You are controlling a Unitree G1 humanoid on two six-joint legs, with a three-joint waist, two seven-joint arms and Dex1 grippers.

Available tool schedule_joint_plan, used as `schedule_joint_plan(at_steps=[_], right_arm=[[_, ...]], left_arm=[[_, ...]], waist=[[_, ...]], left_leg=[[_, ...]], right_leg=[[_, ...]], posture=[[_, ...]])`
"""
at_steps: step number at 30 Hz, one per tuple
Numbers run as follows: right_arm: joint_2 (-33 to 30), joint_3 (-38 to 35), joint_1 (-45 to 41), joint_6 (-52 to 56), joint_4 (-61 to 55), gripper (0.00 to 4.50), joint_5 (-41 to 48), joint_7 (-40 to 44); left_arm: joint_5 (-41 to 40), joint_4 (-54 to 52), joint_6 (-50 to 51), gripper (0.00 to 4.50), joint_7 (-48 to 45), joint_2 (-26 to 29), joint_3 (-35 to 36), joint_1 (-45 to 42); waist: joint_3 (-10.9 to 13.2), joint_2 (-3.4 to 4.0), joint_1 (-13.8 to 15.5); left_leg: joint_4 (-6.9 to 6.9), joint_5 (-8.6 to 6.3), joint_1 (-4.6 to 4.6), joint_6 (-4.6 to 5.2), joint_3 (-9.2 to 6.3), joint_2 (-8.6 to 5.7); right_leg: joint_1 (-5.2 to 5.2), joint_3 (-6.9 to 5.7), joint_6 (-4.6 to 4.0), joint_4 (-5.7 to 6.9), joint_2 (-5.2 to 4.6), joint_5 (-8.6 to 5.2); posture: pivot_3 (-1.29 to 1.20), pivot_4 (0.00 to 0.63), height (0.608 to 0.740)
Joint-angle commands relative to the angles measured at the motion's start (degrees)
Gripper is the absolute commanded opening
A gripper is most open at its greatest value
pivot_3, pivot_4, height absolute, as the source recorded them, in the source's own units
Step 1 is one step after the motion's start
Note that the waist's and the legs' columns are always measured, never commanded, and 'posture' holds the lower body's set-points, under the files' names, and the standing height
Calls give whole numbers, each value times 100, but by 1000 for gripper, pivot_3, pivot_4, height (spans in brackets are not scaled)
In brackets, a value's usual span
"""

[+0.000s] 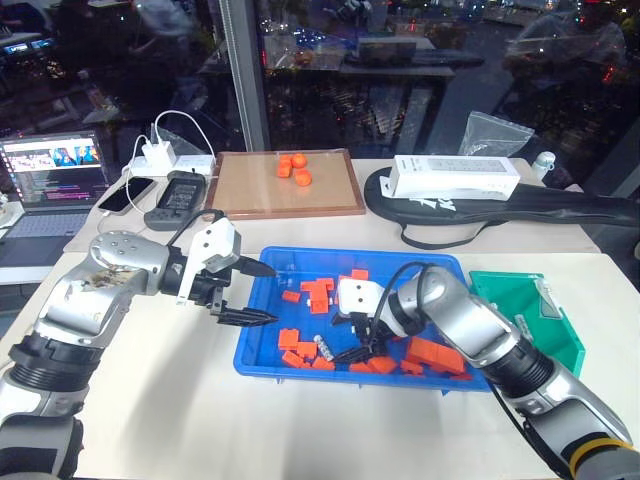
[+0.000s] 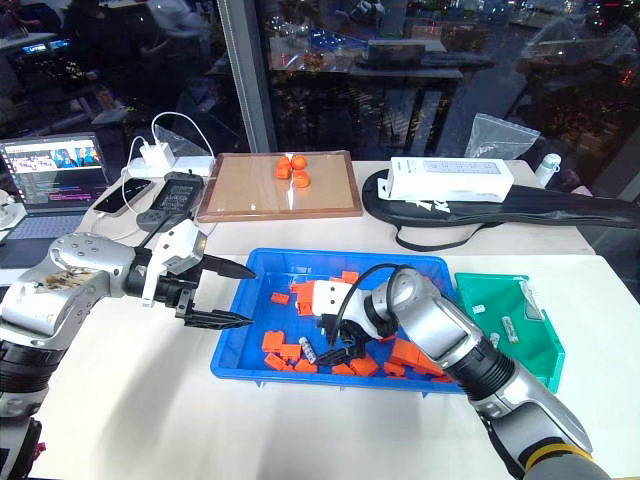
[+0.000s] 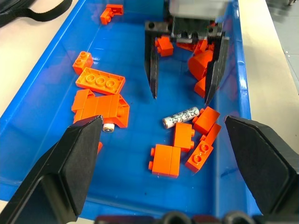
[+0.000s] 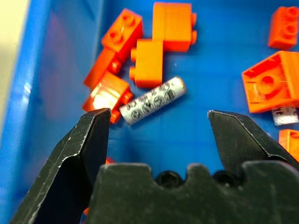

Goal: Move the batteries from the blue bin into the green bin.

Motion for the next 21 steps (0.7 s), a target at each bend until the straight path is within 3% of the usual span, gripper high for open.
schedule_joint_plan(at_steps=[1,8,15,20,21], right_arm=[[145,82,-305,-855,425,3860,-194,205],[742,245,-626,-1996,1584,3860,-319,577],[1080,251,-612,-2400,1981,3860,-403,791],[1116,105,-601,-2400,2094,2520,-449,770],[1085,75,-592,-2420,2081,2440,-463,762]], left_arm=[[-21,-169,19,4500,43,92,137,-33],[-124,-481,171,4500,229,284,417,304],[-262,-770,356,4500,408,454,667,599],[-298,-885,414,4500,458,465,741,701],[-303,-890,408,4500,465,464,734,707]], waist=[[0,-1,-4],[2,-3,-23],[1,-6,0],[1,-7,-4],[1,-7,0]], left_leg=[[-1,0,0,0,0,0],[-7,0,4,0,-3,6],[-7,0,9,0,-1,6],[-10,0,16,-1,1,7],[-10,0,17,-1,0,7]], right_leg=[[0,0,0,0,0,0],[1,1,-6,3,6,-3],[4,-1,-7,3,3,-4],[6,-1,-12,8,4,-5],[7,-1,-13,9,4,-6]], posture=[[0,150,740],[0,150,740],[0,150,740],[0,150,740],[0,150,740]])
